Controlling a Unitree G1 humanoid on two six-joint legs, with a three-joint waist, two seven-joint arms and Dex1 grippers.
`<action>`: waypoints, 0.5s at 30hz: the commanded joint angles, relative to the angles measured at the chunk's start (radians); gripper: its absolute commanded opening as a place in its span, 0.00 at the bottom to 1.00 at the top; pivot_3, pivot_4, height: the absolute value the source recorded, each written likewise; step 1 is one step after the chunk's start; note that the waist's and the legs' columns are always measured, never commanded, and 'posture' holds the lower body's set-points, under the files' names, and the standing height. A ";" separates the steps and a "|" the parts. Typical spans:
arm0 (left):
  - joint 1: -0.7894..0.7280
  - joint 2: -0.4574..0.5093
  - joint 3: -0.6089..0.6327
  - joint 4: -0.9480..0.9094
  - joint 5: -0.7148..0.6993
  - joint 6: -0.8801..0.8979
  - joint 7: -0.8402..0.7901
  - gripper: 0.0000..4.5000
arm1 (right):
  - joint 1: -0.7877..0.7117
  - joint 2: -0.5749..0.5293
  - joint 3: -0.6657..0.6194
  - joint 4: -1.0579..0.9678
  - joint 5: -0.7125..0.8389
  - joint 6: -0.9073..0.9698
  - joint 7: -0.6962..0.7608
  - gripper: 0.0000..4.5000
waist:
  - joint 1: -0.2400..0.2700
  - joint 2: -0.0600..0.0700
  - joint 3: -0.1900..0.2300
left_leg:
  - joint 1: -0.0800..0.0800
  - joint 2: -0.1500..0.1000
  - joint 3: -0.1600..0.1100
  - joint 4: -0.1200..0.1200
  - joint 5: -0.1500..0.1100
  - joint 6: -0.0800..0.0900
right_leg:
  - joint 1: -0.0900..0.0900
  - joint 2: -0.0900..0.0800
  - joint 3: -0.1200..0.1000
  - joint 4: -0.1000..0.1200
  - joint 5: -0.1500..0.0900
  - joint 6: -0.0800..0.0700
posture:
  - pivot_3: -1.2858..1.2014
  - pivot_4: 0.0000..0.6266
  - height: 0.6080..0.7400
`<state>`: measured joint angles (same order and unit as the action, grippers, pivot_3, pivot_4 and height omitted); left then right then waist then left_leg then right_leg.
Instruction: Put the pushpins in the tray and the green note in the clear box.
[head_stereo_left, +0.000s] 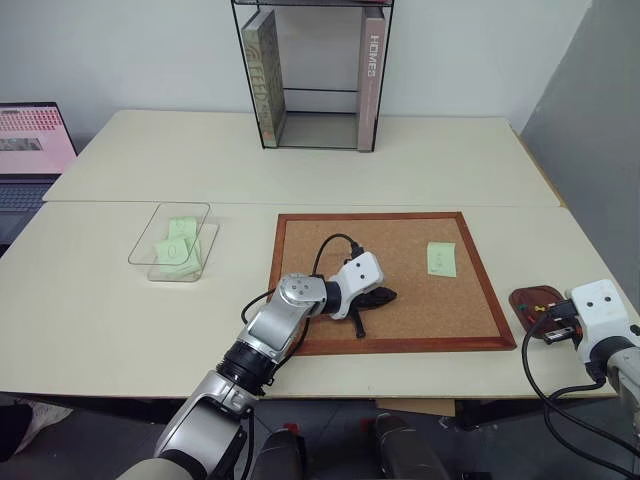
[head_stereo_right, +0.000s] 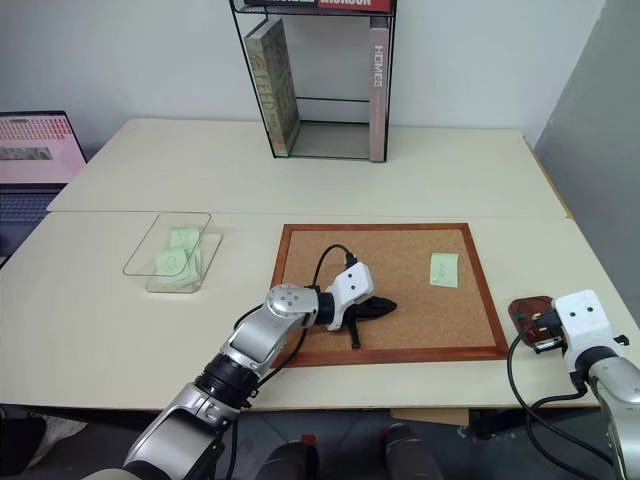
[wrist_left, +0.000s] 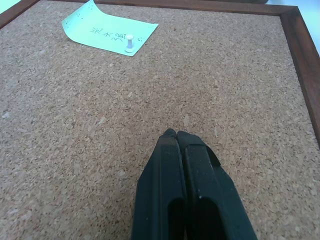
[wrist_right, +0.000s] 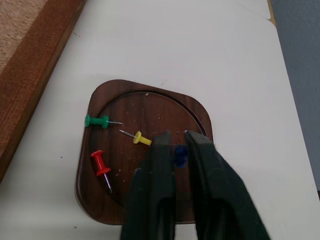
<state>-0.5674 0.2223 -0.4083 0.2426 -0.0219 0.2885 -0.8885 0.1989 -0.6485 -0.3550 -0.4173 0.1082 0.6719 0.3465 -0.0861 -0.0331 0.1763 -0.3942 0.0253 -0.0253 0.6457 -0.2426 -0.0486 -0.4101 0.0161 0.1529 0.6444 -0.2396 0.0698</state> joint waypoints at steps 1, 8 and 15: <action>0.006 0.000 -0.020 0.019 0.023 0.003 0.001 0.00 | -0.022 -0.008 -0.013 0.007 -0.015 -0.003 -0.005 0.35 | 0.001 0.000 0.000 | 0.000 0.000 0.000 0.000 0.000 0.000 | 0.000 0.000 0.000 0.000 0.000 0.000 | 0.52 0.24 1.00; 0.011 0.003 -0.019 0.014 0.023 0.003 0.005 0.00 | -0.064 -0.019 -0.048 -0.025 -0.011 0.002 -0.005 0.57 | 0.002 0.000 0.000 | -0.001 0.000 -0.001 0.000 0.000 0.000 | 0.000 0.000 0.000 0.000 0.000 0.000 | 0.52 0.24 1.00; 0.004 0.004 -0.018 0.026 0.023 -0.003 0.002 0.00 | -0.178 0.035 -0.055 -0.156 0.152 0.038 0.064 0.57 | 0.000 0.000 0.000 | 0.000 0.000 -0.001 0.000 0.000 0.000 | 0.000 0.000 0.000 0.000 0.000 0.000 | 0.52 0.24 1.00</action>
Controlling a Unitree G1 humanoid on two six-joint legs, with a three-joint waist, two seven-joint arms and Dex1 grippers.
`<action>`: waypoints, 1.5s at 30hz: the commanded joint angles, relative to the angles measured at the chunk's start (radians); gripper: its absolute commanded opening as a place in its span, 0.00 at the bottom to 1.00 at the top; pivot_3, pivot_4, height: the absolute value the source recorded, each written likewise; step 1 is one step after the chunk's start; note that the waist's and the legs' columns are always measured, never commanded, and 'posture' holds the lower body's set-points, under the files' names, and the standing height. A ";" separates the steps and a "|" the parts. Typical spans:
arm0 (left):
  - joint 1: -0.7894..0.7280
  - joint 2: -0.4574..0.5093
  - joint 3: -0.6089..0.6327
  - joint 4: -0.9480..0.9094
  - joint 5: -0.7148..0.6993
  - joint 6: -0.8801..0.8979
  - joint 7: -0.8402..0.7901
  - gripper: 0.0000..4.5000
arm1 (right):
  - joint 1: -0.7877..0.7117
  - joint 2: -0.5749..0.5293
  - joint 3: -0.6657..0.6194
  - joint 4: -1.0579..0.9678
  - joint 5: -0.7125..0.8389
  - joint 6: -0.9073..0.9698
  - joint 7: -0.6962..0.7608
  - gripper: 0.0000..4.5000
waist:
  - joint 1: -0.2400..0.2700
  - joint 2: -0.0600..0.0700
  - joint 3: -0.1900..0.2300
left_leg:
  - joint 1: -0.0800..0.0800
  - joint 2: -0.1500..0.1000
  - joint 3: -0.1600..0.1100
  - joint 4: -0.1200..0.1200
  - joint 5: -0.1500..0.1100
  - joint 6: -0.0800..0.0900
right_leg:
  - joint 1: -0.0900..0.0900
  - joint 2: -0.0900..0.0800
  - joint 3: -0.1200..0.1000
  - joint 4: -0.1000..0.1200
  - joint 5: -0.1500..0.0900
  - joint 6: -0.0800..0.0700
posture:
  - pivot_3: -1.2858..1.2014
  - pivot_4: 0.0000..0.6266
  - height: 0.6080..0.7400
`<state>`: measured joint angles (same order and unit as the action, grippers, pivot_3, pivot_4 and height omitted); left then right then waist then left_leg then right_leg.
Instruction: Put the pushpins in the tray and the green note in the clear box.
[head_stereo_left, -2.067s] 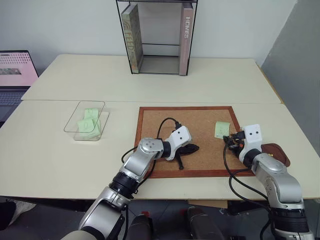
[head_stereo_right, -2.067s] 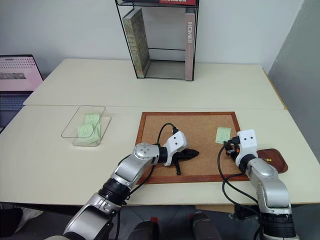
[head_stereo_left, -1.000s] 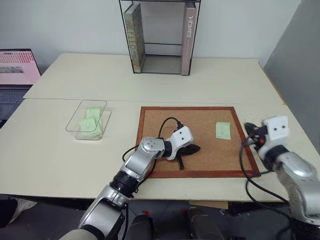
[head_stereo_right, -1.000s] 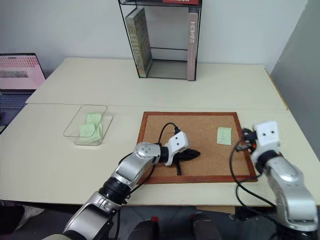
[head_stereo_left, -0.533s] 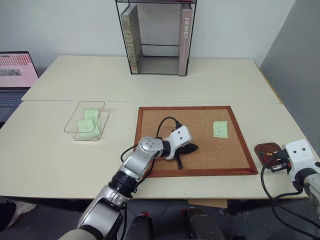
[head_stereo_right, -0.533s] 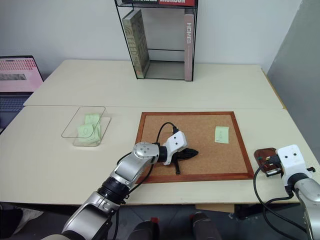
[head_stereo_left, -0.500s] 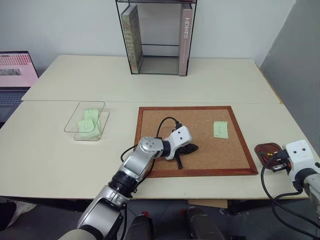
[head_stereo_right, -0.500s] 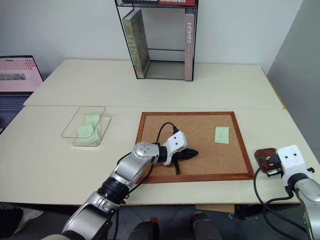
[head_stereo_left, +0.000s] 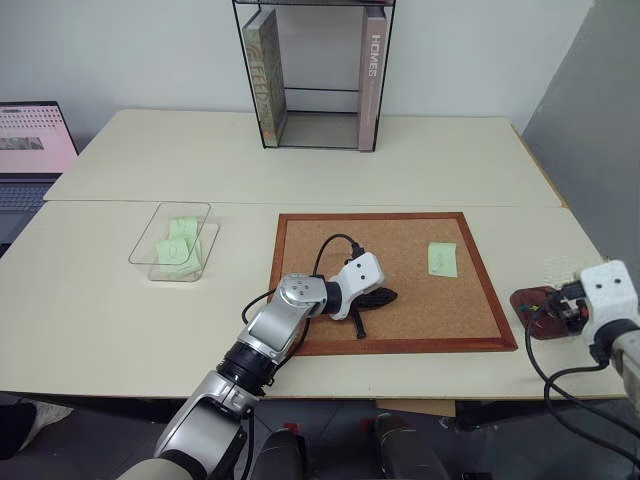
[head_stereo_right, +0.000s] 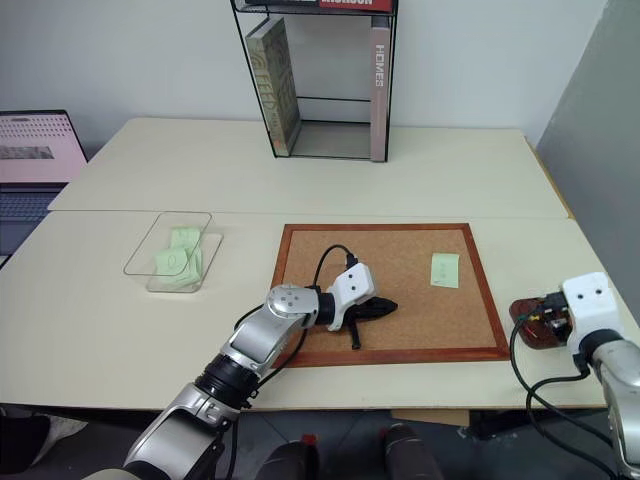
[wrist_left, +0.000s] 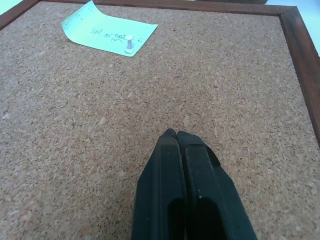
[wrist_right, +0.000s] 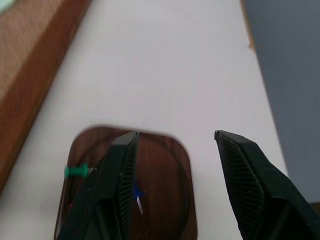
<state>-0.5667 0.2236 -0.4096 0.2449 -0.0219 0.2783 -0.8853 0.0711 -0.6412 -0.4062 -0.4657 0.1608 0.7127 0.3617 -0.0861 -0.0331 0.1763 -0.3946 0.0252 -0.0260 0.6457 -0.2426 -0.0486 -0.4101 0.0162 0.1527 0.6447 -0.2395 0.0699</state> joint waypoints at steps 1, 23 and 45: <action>0.002 0.002 -0.018 0.024 0.024 0.006 -0.001 0.00 | -0.056 0.042 0.025 -0.130 0.119 -0.002 0.060 0.57 | 0.000 0.000 0.000 | 0.000 0.000 -0.001 0.000 0.000 0.000 | 0.000 0.000 0.000 0.000 0.000 0.000 | 0.52 0.24 1.00; -0.020 0.003 -0.010 0.042 0.023 0.005 -0.005 0.00 | -0.276 0.249 0.369 0.268 -0.003 -0.211 -0.007 0.57 | 0.001 -0.001 0.000 | -0.001 0.000 -0.001 0.000 0.000 0.000 | 0.000 0.000 -0.001 0.000 0.000 0.000 | 0.52 0.24 1.00; -0.017 0.009 -0.009 0.043 0.024 0.004 -0.006 0.00 | -0.279 0.261 0.358 0.230 0.015 -0.195 0.002 0.01 | 0.000 -0.001 0.000 | -0.001 0.000 -0.001 0.000 0.000 0.000 | 0.000 0.000 -0.001 0.000 0.000 0.000 | 0.52 0.24 1.00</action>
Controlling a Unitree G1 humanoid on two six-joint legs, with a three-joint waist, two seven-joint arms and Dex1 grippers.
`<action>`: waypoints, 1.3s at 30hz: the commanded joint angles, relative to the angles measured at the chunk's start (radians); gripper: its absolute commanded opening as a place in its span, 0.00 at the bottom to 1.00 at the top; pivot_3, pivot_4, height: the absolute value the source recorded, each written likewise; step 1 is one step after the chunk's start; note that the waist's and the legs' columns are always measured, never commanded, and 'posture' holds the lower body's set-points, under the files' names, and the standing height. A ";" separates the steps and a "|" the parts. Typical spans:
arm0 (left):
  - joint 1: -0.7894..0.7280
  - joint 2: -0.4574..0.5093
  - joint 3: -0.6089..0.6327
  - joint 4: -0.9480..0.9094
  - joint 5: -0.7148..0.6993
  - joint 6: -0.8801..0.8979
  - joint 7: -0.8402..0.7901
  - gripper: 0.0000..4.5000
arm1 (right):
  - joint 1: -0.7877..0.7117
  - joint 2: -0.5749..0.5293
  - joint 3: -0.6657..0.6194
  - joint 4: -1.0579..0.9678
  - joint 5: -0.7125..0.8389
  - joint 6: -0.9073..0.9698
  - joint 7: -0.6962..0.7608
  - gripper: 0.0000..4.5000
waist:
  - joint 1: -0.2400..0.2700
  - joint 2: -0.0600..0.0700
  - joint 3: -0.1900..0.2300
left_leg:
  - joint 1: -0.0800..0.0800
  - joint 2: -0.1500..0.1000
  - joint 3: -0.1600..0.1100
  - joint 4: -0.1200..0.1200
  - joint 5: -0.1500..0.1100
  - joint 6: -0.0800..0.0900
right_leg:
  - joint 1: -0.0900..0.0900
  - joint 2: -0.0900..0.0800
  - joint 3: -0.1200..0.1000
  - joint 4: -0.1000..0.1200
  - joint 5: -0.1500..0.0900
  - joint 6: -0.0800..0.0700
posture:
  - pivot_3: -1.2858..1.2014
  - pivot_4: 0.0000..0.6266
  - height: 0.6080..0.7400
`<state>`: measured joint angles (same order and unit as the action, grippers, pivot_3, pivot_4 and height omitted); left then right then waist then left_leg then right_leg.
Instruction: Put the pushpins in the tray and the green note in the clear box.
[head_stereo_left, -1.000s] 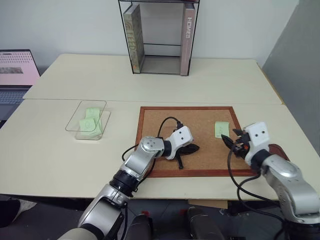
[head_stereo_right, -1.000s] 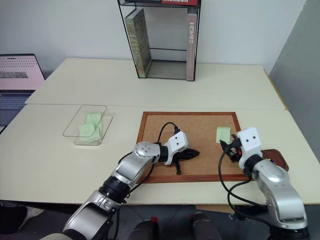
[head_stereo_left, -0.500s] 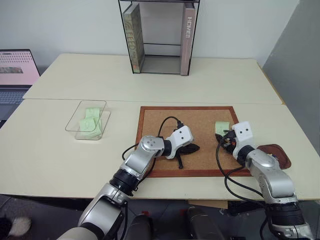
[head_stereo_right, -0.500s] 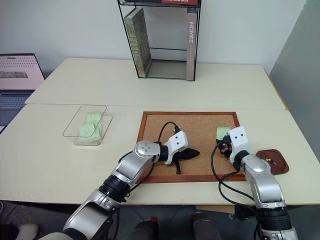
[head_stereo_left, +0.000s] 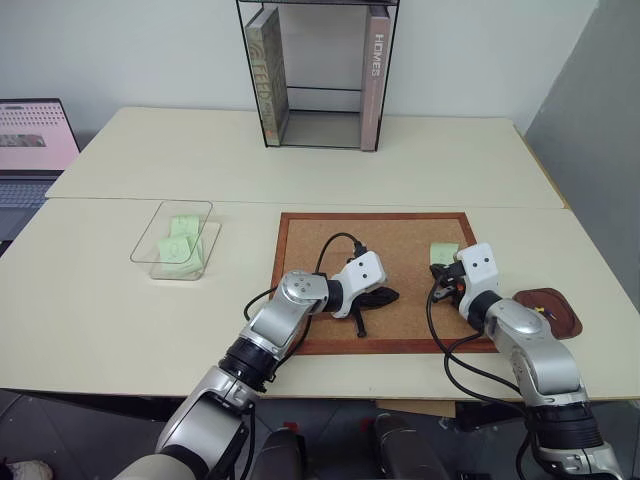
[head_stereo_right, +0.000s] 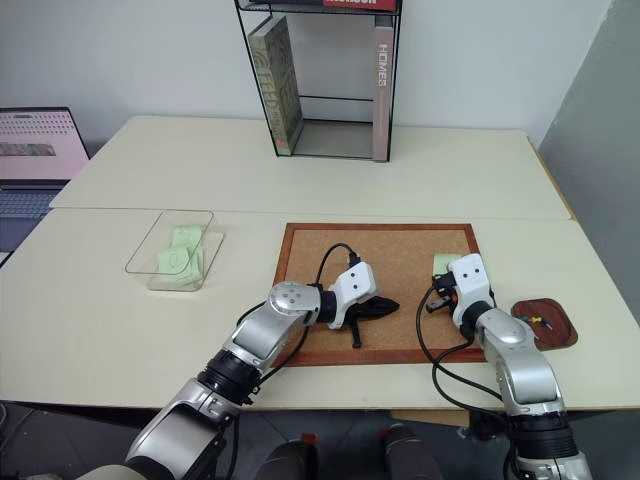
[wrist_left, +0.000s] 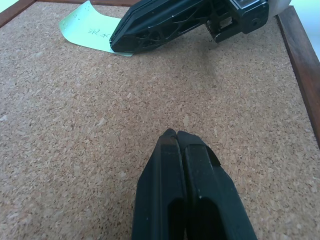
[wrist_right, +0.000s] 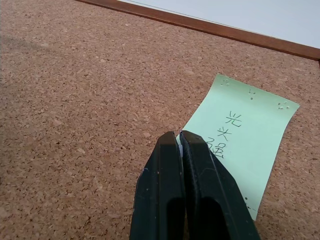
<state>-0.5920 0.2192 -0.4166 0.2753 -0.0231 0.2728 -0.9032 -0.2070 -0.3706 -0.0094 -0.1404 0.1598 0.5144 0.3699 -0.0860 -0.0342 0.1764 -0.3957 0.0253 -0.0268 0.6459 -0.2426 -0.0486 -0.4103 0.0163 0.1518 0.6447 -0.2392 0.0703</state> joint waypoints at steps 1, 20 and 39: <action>0.010 0.014 -0.002 0.010 0.025 0.011 0.012 0.00 | -0.002 -0.014 -0.042 -0.119 0.018 0.009 -0.005 0.01 | 0.000 0.000 0.000 | 0.000 0.000 0.000 0.000 0.000 0.000 | 0.000 0.000 0.000 0.000 0.000 0.000 | 0.52 0.24 1.00; -0.100 -0.078 0.187 0.016 -0.142 0.089 0.050 0.04 | -0.064 -0.213 -0.031 -0.390 0.040 0.117 0.111 0.01 | 0.002 0.000 0.000 | -0.005 0.000 0.000 -0.001 0.000 0.000 | -0.004 0.000 -0.001 0.000 0.002 0.004 | 0.52 0.24 1.00; -0.200 -0.154 0.488 -0.068 -0.567 0.620 0.138 0.89 | -0.055 -0.385 0.194 -0.269 -0.374 -0.359 0.148 0.00 | 0.002 -0.001 0.001 | -0.006 0.000 0.000 -0.001 0.000 0.000 | -0.006 0.000 -0.001 0.000 0.003 0.006 | 0.52 0.24 1.00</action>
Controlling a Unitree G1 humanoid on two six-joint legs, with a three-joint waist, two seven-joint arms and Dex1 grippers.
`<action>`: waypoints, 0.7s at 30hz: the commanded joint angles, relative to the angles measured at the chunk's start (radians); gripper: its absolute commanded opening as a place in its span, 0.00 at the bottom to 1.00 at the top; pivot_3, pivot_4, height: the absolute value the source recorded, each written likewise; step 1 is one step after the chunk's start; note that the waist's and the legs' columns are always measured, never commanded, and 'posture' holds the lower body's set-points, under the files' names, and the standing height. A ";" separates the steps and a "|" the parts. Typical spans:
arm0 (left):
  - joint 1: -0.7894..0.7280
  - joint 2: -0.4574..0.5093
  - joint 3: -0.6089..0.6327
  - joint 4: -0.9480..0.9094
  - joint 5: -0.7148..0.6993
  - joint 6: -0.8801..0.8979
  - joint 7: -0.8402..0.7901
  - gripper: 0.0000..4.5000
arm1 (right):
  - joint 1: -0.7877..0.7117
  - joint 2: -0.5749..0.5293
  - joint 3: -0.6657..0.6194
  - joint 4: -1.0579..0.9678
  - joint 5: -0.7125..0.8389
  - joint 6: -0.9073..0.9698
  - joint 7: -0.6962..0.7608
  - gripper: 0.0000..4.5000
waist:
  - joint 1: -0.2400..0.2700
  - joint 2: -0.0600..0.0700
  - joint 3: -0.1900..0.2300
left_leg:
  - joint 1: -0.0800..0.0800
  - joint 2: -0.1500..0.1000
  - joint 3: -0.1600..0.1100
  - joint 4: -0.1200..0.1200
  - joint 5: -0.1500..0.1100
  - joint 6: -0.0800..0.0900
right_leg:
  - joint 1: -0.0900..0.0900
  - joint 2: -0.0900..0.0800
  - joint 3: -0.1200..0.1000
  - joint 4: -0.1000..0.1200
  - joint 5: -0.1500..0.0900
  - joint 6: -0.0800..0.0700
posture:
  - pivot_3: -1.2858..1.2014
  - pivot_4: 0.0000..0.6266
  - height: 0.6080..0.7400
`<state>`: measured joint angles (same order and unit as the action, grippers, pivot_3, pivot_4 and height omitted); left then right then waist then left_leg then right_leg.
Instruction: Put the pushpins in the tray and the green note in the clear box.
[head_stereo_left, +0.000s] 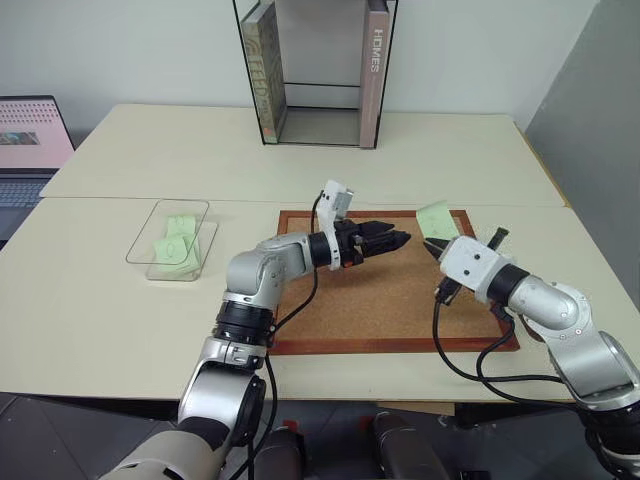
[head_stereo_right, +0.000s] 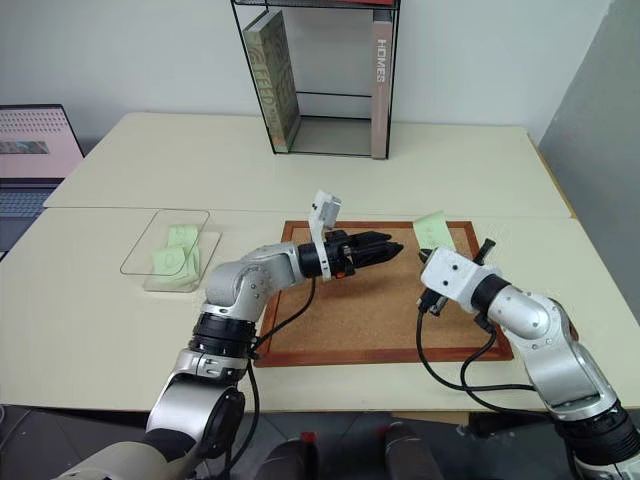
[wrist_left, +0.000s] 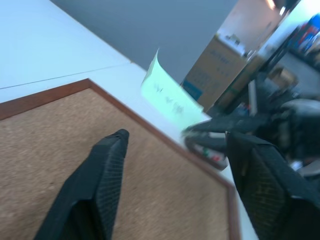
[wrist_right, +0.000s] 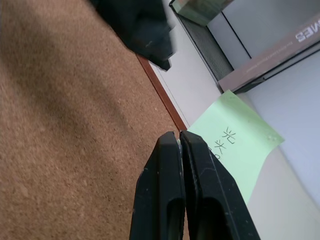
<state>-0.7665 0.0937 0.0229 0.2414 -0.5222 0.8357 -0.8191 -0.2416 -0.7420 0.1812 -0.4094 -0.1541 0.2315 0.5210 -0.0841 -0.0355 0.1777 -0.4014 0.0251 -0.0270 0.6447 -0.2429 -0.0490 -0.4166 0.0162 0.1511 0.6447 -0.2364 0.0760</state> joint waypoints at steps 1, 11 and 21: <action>-0.026 -0.036 0.057 -0.036 -0.086 0.081 0.062 0.94 | -0.022 -0.012 0.008 0.002 -0.074 -0.092 0.000 0.00 | 0.000 0.000 0.000 | 0.000 0.000 0.000 0.000 0.000 0.000 | 0.000 0.000 0.000 0.000 0.000 0.000 | 0.52 0.24 1.00; -0.020 -0.087 0.016 -0.008 -0.082 0.059 0.105 1.00 | -0.024 0.037 0.043 -0.029 -0.132 -0.127 0.037 0.00 | 0.001 0.000 0.000 | 0.000 0.000 0.000 0.000 0.000 0.000 | 0.000 0.000 0.000 0.000 0.000 0.000 | 0.52 0.24 1.00; -0.044 -0.125 0.042 0.072 -0.077 -0.020 0.148 0.75 | -0.024 0.078 0.037 -0.036 -0.151 -0.119 0.059 0.00 | 0.001 0.000 0.000 | 0.001 0.000 0.000 0.000 0.000 0.000 | 0.001 0.000 0.000 0.001 0.000 0.000 | 0.52 0.24 1.00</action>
<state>-0.7860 -0.0251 0.0586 0.3258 -0.5875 0.8362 -0.6649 -0.2490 -0.6658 0.2367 -0.4020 -0.2999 0.1195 0.5745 -0.0829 -0.0356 0.1778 -0.4007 0.0247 -0.0271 0.6451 -0.2428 -0.0491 -0.4159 0.0162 0.1514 0.6452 -0.2363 0.0760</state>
